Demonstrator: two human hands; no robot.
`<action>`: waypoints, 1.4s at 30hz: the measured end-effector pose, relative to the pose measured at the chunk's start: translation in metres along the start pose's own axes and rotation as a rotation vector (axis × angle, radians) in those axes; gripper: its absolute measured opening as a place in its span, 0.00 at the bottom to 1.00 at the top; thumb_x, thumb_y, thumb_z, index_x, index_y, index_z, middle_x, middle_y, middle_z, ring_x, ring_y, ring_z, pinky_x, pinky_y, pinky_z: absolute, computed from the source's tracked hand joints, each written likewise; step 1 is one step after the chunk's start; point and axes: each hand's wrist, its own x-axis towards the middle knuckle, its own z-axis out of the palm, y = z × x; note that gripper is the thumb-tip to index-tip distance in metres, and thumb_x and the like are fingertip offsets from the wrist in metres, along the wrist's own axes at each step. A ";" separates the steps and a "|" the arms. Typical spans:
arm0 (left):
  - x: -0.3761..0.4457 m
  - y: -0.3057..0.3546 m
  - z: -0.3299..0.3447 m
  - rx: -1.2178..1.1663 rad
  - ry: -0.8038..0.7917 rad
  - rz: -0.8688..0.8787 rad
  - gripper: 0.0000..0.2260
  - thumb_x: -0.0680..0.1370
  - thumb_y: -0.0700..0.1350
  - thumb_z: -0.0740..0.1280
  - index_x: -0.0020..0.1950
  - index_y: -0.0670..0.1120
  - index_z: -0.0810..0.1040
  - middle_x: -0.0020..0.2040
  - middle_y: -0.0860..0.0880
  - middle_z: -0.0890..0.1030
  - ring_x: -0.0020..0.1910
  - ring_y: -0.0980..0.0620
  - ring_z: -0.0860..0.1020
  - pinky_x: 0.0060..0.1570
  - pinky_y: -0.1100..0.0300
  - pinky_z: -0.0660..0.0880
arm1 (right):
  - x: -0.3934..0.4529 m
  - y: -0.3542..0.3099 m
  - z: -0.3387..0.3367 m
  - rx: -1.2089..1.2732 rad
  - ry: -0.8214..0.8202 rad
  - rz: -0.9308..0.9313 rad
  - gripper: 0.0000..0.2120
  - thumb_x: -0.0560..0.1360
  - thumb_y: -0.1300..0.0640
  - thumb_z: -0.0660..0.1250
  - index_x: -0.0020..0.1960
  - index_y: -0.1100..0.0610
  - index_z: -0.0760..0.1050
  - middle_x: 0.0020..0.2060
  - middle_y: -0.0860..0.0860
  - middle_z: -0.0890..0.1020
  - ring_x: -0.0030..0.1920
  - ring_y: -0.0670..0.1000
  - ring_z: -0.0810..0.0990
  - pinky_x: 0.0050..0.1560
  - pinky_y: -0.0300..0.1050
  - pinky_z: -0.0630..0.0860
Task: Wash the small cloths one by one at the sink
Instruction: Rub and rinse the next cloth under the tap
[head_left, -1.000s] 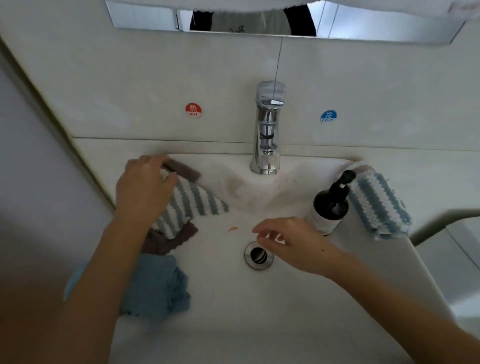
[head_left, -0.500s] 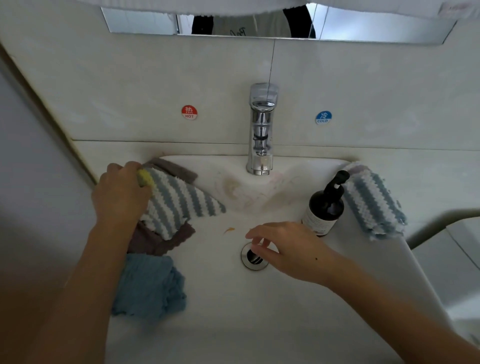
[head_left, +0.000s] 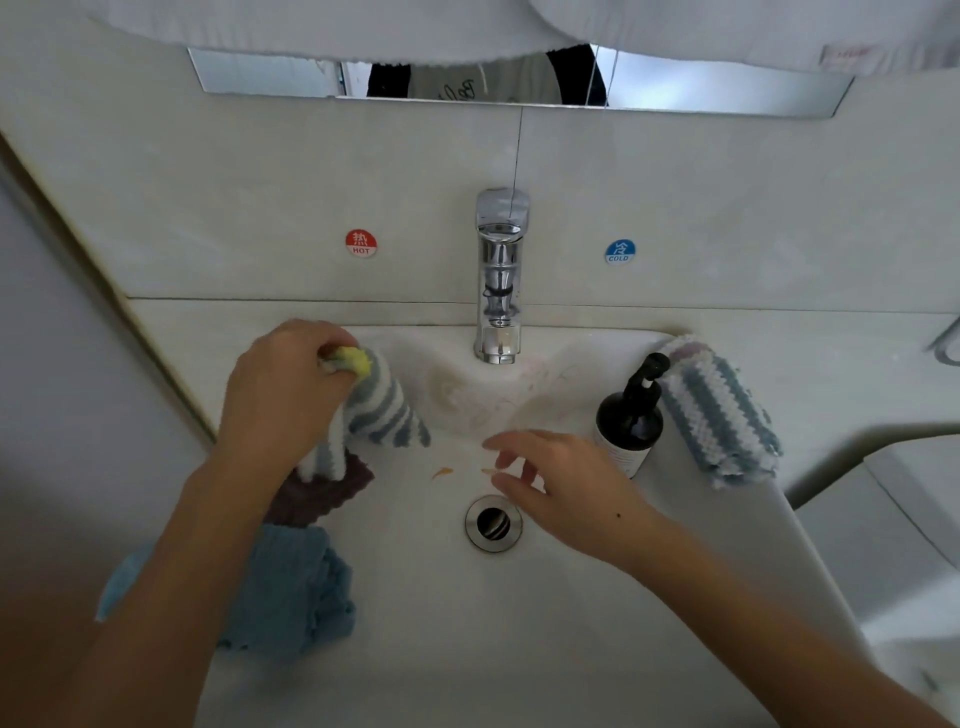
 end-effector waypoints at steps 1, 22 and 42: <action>0.001 0.007 0.002 -0.065 -0.065 -0.009 0.07 0.74 0.38 0.70 0.51 0.45 0.82 0.46 0.49 0.80 0.43 0.52 0.75 0.44 0.63 0.69 | 0.000 0.000 -0.002 0.029 0.044 0.015 0.18 0.80 0.50 0.65 0.69 0.48 0.72 0.55 0.42 0.80 0.44 0.42 0.80 0.47 0.43 0.78; -0.001 0.049 0.042 -0.639 -0.717 -0.020 0.19 0.72 0.31 0.71 0.54 0.53 0.80 0.52 0.53 0.82 0.53 0.53 0.80 0.52 0.60 0.77 | 0.007 0.010 -0.015 0.989 0.036 0.263 0.14 0.77 0.71 0.61 0.47 0.56 0.79 0.37 0.49 0.82 0.39 0.49 0.80 0.37 0.42 0.74; -0.036 0.078 0.065 -0.776 -0.538 -0.091 0.10 0.78 0.53 0.64 0.59 0.55 0.74 0.50 0.58 0.80 0.47 0.67 0.78 0.43 0.73 0.72 | 0.002 0.005 -0.021 1.172 0.061 0.229 0.16 0.77 0.74 0.60 0.56 0.56 0.75 0.50 0.57 0.83 0.51 0.51 0.82 0.55 0.44 0.78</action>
